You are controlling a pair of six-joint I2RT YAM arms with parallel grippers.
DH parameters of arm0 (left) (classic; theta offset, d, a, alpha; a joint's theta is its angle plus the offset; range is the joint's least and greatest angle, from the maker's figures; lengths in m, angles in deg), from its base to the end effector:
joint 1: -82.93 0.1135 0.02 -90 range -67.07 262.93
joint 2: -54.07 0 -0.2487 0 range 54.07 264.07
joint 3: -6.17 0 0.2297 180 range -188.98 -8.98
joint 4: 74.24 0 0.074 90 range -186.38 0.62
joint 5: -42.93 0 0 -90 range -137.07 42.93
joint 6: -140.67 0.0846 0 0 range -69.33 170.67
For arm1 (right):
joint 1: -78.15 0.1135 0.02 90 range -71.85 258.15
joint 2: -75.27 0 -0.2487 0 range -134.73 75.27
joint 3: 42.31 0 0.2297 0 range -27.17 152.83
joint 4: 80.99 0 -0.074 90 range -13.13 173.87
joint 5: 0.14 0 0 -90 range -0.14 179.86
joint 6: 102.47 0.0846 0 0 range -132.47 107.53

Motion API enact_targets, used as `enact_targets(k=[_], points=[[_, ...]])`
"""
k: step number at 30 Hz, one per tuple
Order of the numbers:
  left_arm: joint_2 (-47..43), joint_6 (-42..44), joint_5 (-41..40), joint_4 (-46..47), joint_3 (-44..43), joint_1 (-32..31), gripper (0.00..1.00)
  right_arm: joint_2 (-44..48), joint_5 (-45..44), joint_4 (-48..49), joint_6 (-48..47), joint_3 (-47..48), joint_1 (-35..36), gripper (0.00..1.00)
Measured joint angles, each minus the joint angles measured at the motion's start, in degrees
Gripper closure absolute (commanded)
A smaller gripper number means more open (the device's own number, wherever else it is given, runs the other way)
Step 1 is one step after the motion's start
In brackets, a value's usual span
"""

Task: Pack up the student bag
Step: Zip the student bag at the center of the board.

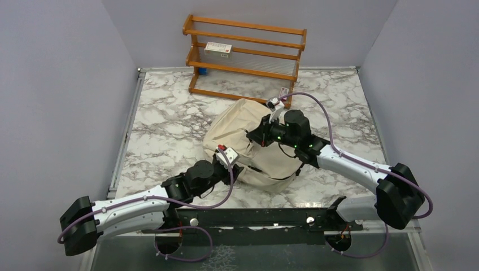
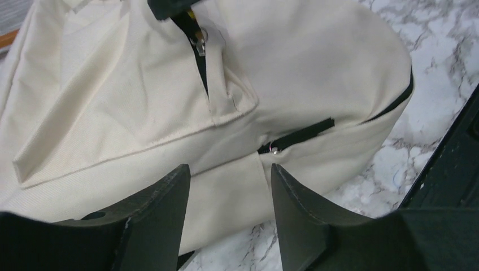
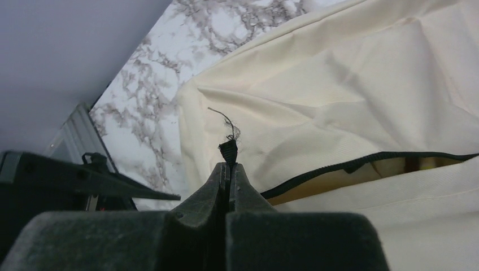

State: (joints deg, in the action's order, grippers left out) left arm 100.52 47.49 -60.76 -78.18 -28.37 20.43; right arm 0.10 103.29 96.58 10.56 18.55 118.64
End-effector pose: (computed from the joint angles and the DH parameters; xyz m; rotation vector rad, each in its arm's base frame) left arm 0.1210 -0.1891 0.2037 0.7786 1.7103 -0.5781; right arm 0.2371 0.2283 0.2521 -0.4687 1.9178 0.9665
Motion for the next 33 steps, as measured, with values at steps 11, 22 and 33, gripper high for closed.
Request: enact_targets(k=[11, 22, 33], points=[[6.86, -0.15, -3.48, 4.17, -5.81, 0.00, 0.23, 0.02, 13.55, -0.04, 3.19, 0.00, -0.31, 0.99], [10.08, 2.14, -8.28, 6.32, -5.79, 0.00, 0.28, 1.22, 19.45, -0.90, 5.44, 0.00, -0.46, 0.99], [14.25, 4.20, -8.59, 10.14, -6.08, -0.35, 0.78, 1.70, 19.76, -2.58, 5.90, 0.00, -0.46, 0.99]])
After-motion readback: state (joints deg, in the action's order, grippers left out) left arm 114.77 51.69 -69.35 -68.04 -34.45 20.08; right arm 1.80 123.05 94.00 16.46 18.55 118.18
